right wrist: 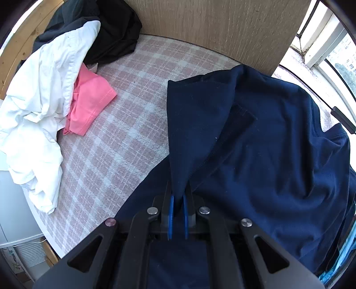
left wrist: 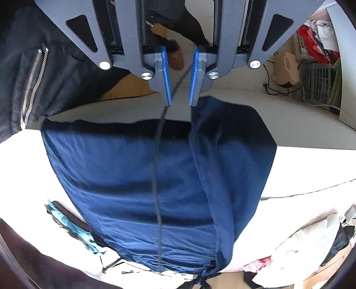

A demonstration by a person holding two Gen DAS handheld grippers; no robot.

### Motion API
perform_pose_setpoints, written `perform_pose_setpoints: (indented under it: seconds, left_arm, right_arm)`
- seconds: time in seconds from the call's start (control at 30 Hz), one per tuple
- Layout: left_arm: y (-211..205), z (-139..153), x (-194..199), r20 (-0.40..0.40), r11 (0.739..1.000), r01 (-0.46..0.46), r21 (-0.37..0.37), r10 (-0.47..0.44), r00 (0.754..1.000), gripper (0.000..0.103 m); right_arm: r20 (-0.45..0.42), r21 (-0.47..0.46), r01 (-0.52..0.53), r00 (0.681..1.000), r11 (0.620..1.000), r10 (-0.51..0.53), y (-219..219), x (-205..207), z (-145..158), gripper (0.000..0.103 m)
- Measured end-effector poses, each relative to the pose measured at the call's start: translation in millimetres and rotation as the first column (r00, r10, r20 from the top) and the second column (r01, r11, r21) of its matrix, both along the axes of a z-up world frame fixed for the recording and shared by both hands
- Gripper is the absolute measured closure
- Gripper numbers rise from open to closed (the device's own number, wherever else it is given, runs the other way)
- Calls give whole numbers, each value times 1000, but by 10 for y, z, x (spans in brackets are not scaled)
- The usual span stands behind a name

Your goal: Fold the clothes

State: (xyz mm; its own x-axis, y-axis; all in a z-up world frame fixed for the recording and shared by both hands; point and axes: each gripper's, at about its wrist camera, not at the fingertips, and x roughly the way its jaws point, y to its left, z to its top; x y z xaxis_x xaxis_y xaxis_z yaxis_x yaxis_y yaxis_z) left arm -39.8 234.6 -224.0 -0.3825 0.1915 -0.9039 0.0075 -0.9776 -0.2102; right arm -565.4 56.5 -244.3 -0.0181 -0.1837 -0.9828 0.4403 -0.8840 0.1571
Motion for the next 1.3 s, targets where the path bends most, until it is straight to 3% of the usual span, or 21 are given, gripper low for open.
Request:
perform_pose_setpoints:
  seconds: [0.2, 0.3, 0.37, 0.6, 0.67, 0.7, 0.77, 0.93, 1.17, 1.3]
  left_arm:
    - [-141, -41, -124, 33, 995, -39, 96, 36, 999, 85]
    - [-89, -75, -240, 53, 998, -22, 55, 19, 998, 75]
    - [-33, -104, -289, 71, 1000, -13, 7, 13, 997, 74]
    - [-38, -250, -319, 111, 1000, -27, -8, 28, 993, 73]
    - [-172, -240, -267, 99, 999, -47, 13, 46, 994, 81]
    - [-251, -232, -237, 94, 998, -62, 24, 59, 994, 99]
    - [-357, -220, -202, 95, 996, -86, 35, 82, 992, 98]
    - [-503, 56, -26, 58, 994, -95, 47, 93, 994, 98]
    - [-342, 592, 156, -6, 998, -22, -63, 21, 1000, 99]
    - [-244, 648, 121, -5, 999, 33, -30, -33, 999, 99]
  right_arm:
    - [4, -17, -16, 1000, 1000, 16, -70, 35, 20, 96]
    - [7, -23, -22, 1000, 999, 22, -94, 27, 19, 96]
    - [7, -27, -26, 1000, 999, 26, -126, 30, 18, 96]
    - [17, -28, -33, 999, 999, 33, -205, 87, 4, 96]
    - [17, -28, -26, 1000, 999, 26, -221, 93, 10, 96]
    - [11, -27, 3, 1000, 1000, -3, -224, 93, 12, 96]
    - [10, -35, 11, 1000, 999, -11, -176, 81, 4, 96]
    - [9, -62, 30, 1000, 998, -29, -140, 83, 72, 97]
    - [-9, -128, 68, 998, 989, -70, 133, 89, 354, 98]
    - [-12, -146, 102, 994, 984, -105, 547, 4, 408, 98]
